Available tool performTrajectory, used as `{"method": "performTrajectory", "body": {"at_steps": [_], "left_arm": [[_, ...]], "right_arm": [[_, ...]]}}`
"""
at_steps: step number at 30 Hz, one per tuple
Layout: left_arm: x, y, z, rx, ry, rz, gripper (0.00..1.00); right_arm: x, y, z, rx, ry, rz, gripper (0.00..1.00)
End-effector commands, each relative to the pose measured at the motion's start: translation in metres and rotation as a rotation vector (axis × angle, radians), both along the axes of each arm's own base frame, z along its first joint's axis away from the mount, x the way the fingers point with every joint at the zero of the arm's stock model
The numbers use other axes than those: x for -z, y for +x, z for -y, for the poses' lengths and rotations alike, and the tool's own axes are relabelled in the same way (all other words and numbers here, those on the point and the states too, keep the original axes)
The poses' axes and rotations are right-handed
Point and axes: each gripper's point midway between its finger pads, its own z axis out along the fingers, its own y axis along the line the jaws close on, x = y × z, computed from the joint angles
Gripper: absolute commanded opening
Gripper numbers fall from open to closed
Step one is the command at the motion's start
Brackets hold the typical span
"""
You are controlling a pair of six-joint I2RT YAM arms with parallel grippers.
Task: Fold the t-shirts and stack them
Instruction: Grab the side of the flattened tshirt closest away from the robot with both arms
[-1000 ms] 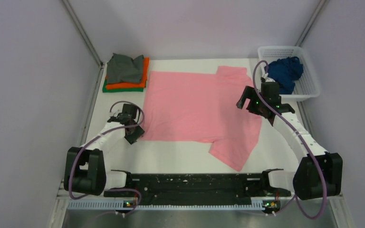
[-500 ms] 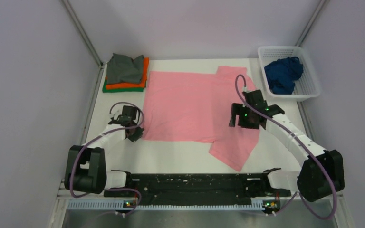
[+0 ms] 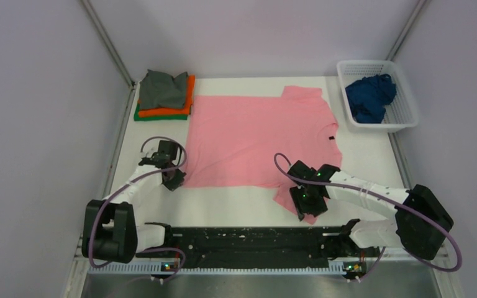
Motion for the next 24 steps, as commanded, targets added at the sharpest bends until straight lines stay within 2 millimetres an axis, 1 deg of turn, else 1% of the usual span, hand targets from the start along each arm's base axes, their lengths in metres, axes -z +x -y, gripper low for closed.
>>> {"method": "performTrajectory", "body": {"at_steps": [1,3,6,8,11,13,14,15,18,20,22,24], "left_arm": [[-0.013,0.002,-0.003,-0.007,0.007,0.019,0.00],[-0.014,0.003,-0.001,-0.003,-0.001,0.022,0.00],[-0.015,0.004,-0.001,-0.003,-0.003,0.020,0.00],[-0.015,0.003,-0.001,-0.006,-0.003,0.017,0.00],[-0.017,-0.003,-0.004,-0.020,0.006,0.008,0.00],[-0.019,-0.013,-0.007,-0.035,0.021,-0.011,0.00],[-0.020,-0.016,-0.008,-0.043,0.023,-0.013,0.00],[-0.021,-0.022,-0.009,-0.052,0.021,-0.023,0.00],[-0.023,-0.038,-0.008,-0.070,0.005,-0.041,0.00],[-0.026,-0.048,-0.008,-0.071,-0.004,-0.046,0.00],[-0.029,-0.052,-0.006,-0.065,-0.018,-0.042,0.00],[-0.033,-0.050,-0.002,-0.053,-0.038,-0.028,0.00]], "right_arm": [[0.011,0.014,-0.006,0.043,-0.001,0.064,0.51],[0.021,0.018,-0.006,0.066,-0.014,0.076,0.49],[0.032,0.013,0.000,0.092,-0.046,0.053,0.47],[0.034,0.009,0.003,0.125,-0.060,0.042,0.42],[0.031,-0.002,0.008,0.186,-0.079,0.004,0.25],[0.025,-0.014,0.008,0.213,-0.060,-0.039,0.08],[0.021,-0.020,0.006,0.223,-0.041,-0.059,0.02],[0.016,-0.024,0.006,0.244,-0.034,-0.064,0.00],[0.000,-0.037,0.010,0.270,-0.022,-0.093,0.00],[-0.006,-0.044,0.014,0.279,-0.023,-0.114,0.00],[-0.011,-0.045,0.013,0.283,-0.006,-0.110,0.00],[-0.016,-0.036,0.009,0.278,0.011,-0.077,0.00]]}}
